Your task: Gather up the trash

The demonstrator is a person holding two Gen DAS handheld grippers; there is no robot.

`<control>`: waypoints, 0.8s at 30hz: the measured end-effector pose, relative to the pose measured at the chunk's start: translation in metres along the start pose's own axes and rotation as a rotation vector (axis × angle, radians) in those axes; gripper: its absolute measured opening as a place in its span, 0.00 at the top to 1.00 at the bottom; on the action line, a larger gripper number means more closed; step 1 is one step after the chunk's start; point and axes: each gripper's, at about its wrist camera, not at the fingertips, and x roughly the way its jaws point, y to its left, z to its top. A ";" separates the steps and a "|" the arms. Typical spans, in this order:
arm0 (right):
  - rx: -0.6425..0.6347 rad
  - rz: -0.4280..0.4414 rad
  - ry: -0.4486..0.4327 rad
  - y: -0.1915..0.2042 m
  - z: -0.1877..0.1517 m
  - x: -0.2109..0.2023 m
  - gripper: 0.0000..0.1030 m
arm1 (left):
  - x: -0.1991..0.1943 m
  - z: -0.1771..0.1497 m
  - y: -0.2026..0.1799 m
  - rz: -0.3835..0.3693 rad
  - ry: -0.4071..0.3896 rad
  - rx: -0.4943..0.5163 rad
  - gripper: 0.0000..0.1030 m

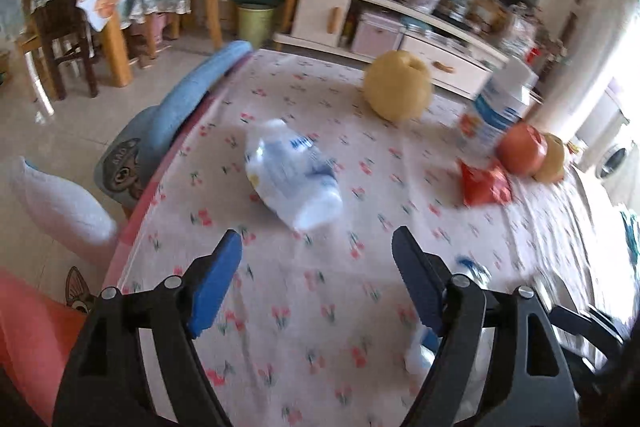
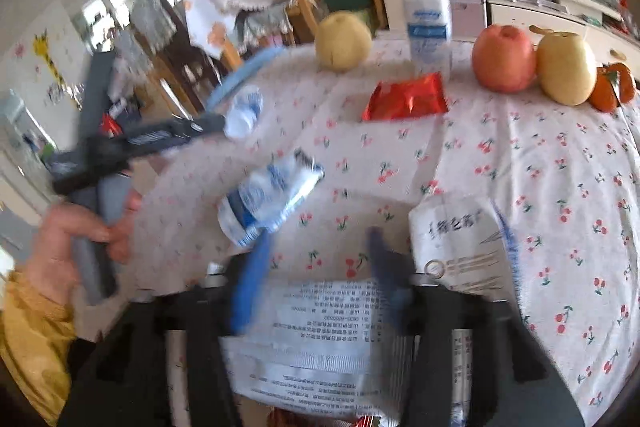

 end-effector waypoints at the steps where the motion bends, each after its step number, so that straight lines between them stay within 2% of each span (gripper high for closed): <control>1: -0.009 0.004 -0.012 0.001 0.002 -0.004 0.41 | 0.008 0.006 0.002 0.015 0.007 -0.020 0.24; 5: -0.060 -0.025 -0.025 0.005 0.003 -0.008 0.32 | 0.033 0.026 0.004 0.058 0.029 -0.061 0.24; 7: -0.071 -0.048 -0.025 0.003 0.002 -0.009 0.30 | 0.043 0.034 0.004 0.098 0.041 -0.058 0.24; 10: -0.063 -0.032 -0.014 -0.004 0.000 -0.010 0.29 | 0.058 0.041 0.005 0.142 0.080 -0.073 0.24; 11: -0.063 -0.039 -0.016 -0.007 0.000 -0.011 0.28 | 0.062 0.042 0.006 0.159 0.091 -0.073 0.28; 12: -0.062 -0.049 -0.020 -0.009 -0.001 -0.013 0.24 | 0.066 0.041 0.007 0.176 0.098 -0.066 0.37; 14: -0.055 -0.061 -0.032 -0.015 0.000 -0.018 0.24 | 0.067 0.040 0.004 0.210 0.087 -0.035 0.40; 18: -0.035 -0.075 -0.058 -0.026 0.001 -0.030 0.24 | 0.063 0.034 0.000 0.216 0.081 -0.011 0.41; 24: -0.025 -0.144 -0.045 -0.045 -0.003 -0.038 0.24 | 0.043 0.015 -0.005 0.167 0.065 0.008 0.41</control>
